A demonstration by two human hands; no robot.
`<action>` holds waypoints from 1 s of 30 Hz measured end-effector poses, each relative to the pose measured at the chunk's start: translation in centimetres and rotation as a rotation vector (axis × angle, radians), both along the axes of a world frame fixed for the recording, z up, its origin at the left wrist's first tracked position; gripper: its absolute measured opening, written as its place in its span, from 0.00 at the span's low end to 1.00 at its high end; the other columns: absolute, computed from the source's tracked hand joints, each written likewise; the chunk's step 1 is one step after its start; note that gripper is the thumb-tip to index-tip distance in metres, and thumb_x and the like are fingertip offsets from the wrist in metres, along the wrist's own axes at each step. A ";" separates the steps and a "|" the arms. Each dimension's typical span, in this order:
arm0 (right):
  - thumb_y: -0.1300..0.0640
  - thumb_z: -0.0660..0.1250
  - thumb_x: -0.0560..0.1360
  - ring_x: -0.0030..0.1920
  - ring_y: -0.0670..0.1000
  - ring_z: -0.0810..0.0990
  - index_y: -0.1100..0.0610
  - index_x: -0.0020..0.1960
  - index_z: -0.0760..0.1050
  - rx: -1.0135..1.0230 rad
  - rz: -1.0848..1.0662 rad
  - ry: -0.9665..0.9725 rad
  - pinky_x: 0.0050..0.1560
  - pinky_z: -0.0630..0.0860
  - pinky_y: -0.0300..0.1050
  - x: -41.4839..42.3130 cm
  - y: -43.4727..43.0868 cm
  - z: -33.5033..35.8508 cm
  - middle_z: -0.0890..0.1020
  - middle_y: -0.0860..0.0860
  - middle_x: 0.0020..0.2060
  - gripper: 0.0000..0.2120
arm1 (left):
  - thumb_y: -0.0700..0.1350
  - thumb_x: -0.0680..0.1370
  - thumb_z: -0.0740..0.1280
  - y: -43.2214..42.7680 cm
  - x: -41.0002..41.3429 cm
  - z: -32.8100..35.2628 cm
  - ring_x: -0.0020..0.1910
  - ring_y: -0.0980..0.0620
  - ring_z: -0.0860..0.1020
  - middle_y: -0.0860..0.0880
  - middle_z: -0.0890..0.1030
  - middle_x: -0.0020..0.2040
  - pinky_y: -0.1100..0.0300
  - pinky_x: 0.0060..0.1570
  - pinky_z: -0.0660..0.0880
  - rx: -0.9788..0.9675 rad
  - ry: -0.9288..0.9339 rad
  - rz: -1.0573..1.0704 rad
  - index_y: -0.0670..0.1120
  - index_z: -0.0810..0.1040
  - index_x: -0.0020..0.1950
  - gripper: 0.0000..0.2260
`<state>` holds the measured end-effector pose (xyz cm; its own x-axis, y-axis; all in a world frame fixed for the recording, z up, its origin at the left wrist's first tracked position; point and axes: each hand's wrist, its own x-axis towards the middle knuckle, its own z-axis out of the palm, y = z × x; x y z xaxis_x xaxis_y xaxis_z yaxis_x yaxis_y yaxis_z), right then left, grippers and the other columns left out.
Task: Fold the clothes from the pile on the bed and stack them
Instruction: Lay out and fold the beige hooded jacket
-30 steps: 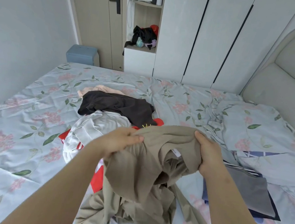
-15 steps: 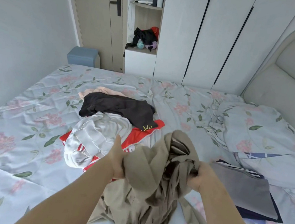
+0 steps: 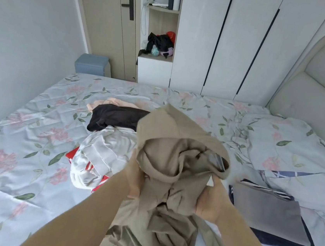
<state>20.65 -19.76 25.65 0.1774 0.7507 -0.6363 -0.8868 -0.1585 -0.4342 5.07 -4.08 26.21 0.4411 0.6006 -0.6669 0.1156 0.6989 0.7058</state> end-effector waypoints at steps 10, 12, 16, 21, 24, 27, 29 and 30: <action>0.58 0.65 0.77 0.30 0.47 0.73 0.55 0.44 0.76 -0.258 0.075 -0.564 0.30 0.70 0.38 2.0 1.6 3.2 0.80 0.50 0.34 0.04 | 0.37 0.78 0.64 1.7 -0.9 3.5 0.41 0.51 0.79 0.45 0.81 0.46 0.62 0.37 0.78 0.149 0.073 -0.305 0.44 0.79 0.56 0.08; 0.57 0.65 0.77 0.34 0.49 0.74 0.56 0.48 0.76 -0.318 0.113 -0.600 0.34 0.71 0.40 1.4 1.5 2.5 0.80 0.52 0.38 0.02 | 0.36 0.79 0.63 1.5 -0.9 4.5 0.39 0.52 0.78 0.46 0.80 0.43 0.65 0.35 0.78 0.224 0.018 -0.309 0.45 0.79 0.52 0.08; 0.59 0.65 0.77 0.34 0.52 0.72 0.62 0.57 0.74 -0.404 0.191 -0.634 0.35 0.67 0.41 -0.5 1.0 -0.3 0.75 0.56 0.36 0.10 | 0.34 0.79 0.60 1.0 -1.2 6.7 0.30 0.56 0.80 0.48 0.82 0.34 0.67 0.30 0.76 0.236 -0.141 -0.239 0.45 0.78 0.47 0.10; 0.47 0.62 0.78 0.38 0.54 0.75 0.65 0.56 0.74 -0.470 0.148 -0.821 0.38 0.71 0.44 -1.0 0.9 -3.2 0.77 0.56 0.40 0.21 | 0.33 0.78 0.57 0.7 -1.9 9.2 0.31 0.52 0.80 0.47 0.81 0.34 0.63 0.35 0.78 0.132 -0.445 -0.151 0.44 0.77 0.45 0.11; 0.34 0.59 0.73 0.58 0.52 0.76 0.56 0.63 0.74 -0.410 0.141 -0.804 0.64 0.70 0.51 -1.0 1.4 -3.8 0.79 0.50 0.56 0.30 | 0.33 0.78 0.57 0.7 -2.1 10.5 0.31 0.52 0.79 0.47 0.79 0.33 0.62 0.36 0.78 0.119 -0.517 -0.154 0.45 0.75 0.44 0.11; 0.37 0.65 0.73 0.61 0.53 0.75 0.56 0.62 0.76 -0.327 0.305 -0.662 0.67 0.69 0.51 -1.4 1.6 -3.4 0.78 0.48 0.59 0.27 | 0.32 0.77 0.58 0.9 -2.2 10.7 0.30 0.52 0.79 0.47 0.79 0.32 0.62 0.35 0.77 0.121 -0.511 -0.120 0.45 0.74 0.43 0.10; 0.49 0.71 0.72 0.55 0.55 0.80 0.62 0.58 0.78 -0.255 0.391 -0.644 0.60 0.75 0.52 -1.9 1.7 -2.6 0.82 0.55 0.53 0.21 | 0.33 0.78 0.59 1.2 -2.4 10.4 0.29 0.52 0.79 0.47 0.79 0.32 0.63 0.33 0.78 0.110 -0.465 -0.066 0.46 0.75 0.43 0.10; 0.54 0.71 0.73 0.52 0.56 0.81 0.63 0.56 0.79 -0.219 0.367 -0.661 0.56 0.77 0.52 -2.0 1.9 -1.7 0.83 0.57 0.50 0.16 | 0.34 0.78 0.60 1.4 -2.6 10.4 0.29 0.52 0.79 0.47 0.79 0.31 0.63 0.32 0.78 0.115 -0.421 -0.048 0.46 0.75 0.43 0.09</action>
